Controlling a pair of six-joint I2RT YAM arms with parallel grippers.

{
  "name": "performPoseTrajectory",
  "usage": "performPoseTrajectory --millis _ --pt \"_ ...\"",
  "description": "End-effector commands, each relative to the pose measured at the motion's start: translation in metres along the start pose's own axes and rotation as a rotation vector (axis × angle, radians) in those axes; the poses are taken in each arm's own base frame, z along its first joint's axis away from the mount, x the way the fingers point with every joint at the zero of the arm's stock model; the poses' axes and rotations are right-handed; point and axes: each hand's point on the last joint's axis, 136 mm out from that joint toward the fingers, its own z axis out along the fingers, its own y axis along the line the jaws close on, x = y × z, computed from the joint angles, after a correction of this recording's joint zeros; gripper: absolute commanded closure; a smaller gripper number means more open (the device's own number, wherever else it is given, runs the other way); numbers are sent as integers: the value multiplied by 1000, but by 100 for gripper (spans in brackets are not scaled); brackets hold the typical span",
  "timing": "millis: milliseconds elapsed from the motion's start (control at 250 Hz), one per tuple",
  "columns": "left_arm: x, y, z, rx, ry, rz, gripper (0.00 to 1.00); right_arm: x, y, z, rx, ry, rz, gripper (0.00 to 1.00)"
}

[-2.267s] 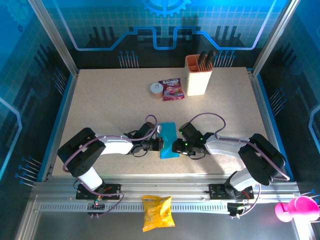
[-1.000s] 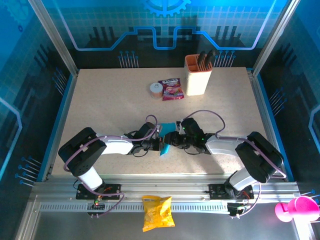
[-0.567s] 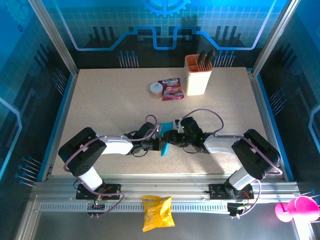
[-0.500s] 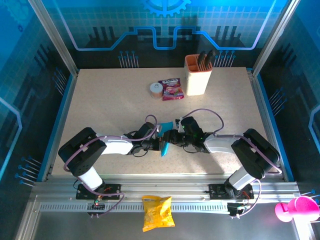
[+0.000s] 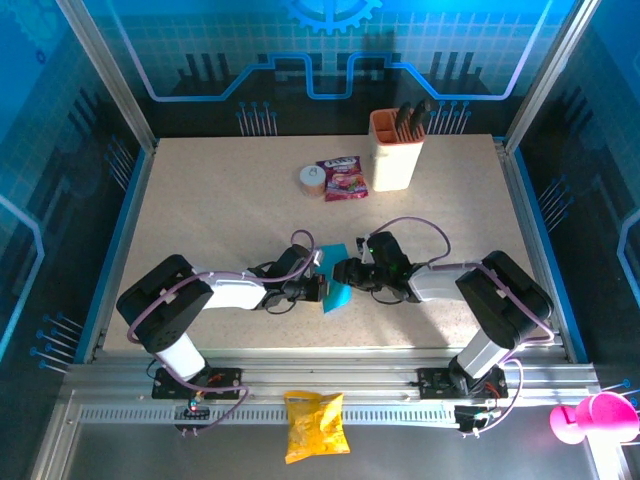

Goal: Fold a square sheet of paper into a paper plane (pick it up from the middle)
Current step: Turn over the paper at the center of the table.

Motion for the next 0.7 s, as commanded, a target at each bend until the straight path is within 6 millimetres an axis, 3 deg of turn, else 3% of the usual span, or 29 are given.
performPoseTrajectory --millis 0,192,447,695 --pt "29 14 2 -33 93 4 100 5 -13 -5 12 11 1 58" --pt "29 14 2 -32 94 3 100 8 -21 -11 13 13 11 61" --pt "29 13 1 -33 92 4 100 7 -17 -13 -35 7 10 63" --pt "29 13 0 -34 92 4 100 4 -19 -13 -58 6 30 76"
